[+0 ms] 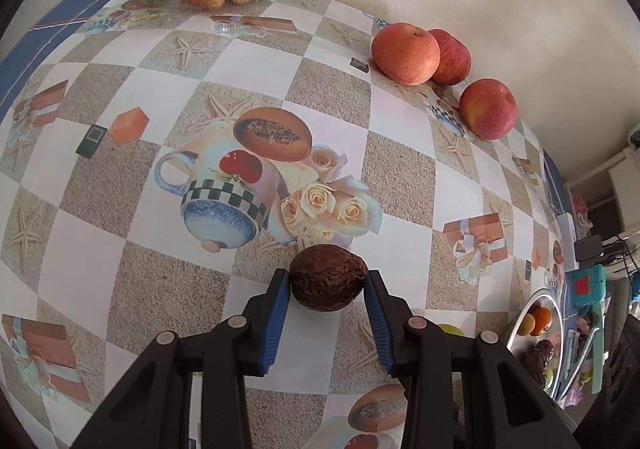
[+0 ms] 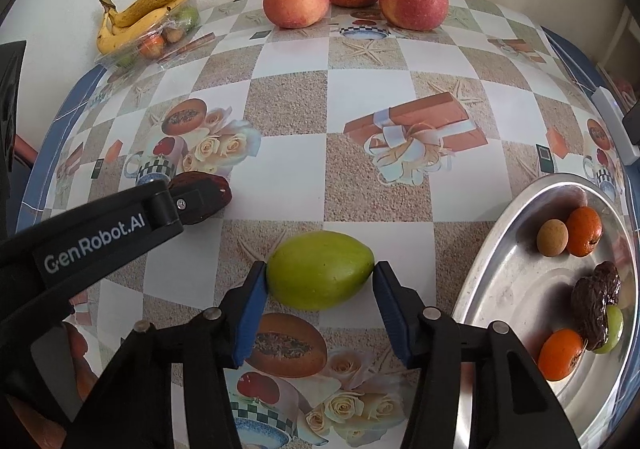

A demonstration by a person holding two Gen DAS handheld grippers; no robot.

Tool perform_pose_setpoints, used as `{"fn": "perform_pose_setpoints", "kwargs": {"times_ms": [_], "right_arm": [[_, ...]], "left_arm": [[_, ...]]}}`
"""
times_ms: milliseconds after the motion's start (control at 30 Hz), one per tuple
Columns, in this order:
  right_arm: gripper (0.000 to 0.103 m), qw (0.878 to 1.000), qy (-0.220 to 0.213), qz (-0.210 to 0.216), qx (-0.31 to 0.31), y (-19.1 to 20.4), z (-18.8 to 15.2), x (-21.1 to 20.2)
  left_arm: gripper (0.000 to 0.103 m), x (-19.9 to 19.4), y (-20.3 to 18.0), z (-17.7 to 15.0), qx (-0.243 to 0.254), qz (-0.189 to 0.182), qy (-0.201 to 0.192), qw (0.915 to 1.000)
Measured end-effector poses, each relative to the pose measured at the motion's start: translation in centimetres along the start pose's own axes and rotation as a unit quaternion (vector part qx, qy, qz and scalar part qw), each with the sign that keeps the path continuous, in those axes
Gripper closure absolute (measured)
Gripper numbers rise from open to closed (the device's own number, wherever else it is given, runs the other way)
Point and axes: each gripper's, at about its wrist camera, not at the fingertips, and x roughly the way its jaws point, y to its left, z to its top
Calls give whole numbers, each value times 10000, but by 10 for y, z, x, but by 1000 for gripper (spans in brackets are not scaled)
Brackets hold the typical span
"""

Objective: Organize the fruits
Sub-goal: 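Grasp a brown date with the left tool while the right tool grasps a green jujube, then carry the date and jujube into the steel bowl and open both tools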

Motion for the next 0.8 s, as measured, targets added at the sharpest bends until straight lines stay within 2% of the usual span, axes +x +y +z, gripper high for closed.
{"fn": "perform_pose_setpoints", "kwargs": {"times_ms": [433, 800], "right_arm": [[48, 9999, -115, 7, 10, -5, -2, -16], [48, 9997, -227, -56, 85, -17, -17, -40]], "left_arm": [[63, -21, -4, -4, 55, -27, -81, 9999], [63, -44, -2, -25, 62, -8, -128, 9999]]}}
